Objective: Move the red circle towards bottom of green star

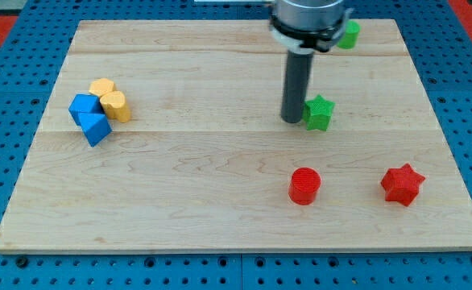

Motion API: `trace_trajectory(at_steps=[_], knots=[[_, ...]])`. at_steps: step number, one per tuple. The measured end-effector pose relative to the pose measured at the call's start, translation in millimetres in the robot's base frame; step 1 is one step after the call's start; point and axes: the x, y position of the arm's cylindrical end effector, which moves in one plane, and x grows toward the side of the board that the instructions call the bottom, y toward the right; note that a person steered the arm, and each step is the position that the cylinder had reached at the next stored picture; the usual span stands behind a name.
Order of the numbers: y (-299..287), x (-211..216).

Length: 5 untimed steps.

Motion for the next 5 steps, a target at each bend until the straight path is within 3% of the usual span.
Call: trace_trajectory(at_steps=[2,3,4,5], knots=[[37.8,-15.8],[11.7,-22.0],[13.6,12.4],[-21.8,72.1]])
